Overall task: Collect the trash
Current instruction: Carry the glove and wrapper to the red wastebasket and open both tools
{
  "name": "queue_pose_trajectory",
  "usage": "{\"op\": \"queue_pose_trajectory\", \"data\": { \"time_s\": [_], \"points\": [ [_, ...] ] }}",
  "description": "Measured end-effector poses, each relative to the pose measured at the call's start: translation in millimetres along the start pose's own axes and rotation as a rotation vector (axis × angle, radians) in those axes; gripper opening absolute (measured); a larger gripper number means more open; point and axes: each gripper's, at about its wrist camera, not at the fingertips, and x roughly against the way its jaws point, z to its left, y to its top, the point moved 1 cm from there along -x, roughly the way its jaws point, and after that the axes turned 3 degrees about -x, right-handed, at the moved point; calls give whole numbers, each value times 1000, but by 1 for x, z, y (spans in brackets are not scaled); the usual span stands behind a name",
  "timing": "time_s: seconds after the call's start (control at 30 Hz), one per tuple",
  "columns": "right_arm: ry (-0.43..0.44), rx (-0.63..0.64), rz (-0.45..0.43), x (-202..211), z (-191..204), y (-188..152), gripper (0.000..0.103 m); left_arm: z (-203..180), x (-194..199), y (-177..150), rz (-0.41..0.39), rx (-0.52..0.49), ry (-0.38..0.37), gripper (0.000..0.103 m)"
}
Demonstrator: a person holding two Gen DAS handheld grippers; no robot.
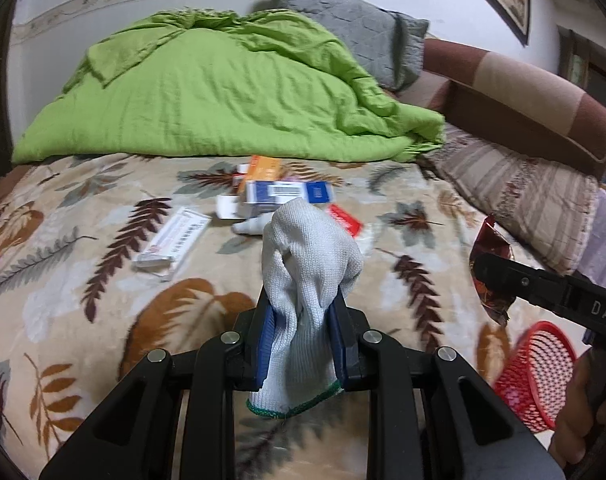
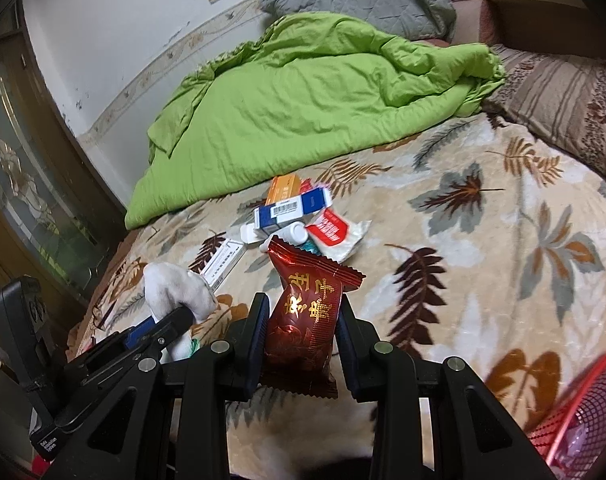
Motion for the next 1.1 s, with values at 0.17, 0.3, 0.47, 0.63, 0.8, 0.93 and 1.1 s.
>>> {"op": "queue_pose_trajectory", "data": {
  "time_s": [0.17,0.3,0.47,0.63,0.8,0.93,1.1],
  "points": [
    [-22,-43,-25,42,-29,-1,35,-32,6,5,14,-32,-93,24],
    [-83,-79,-55,87,-64,-9,35,-69,6,12,31,-84,-181,24],
    [-181,-156,-74,137,-116,-21,35,-135,7,15,56,-176,-315,24],
    [-273,-265,-72,172,-169,-41,37,-210,-3,2,150,-268,-465,24],
    [-328,-361,-69,191,-204,-62,40,-269,-13,-18,220,-348,-550,28],
    [-375,-401,-86,199,-219,-67,61,-293,-21,-32,275,-370,-593,57],
    [-360,-373,-108,198,-211,-58,61,-271,-22,-25,260,-343,-560,57]
  ]
}}
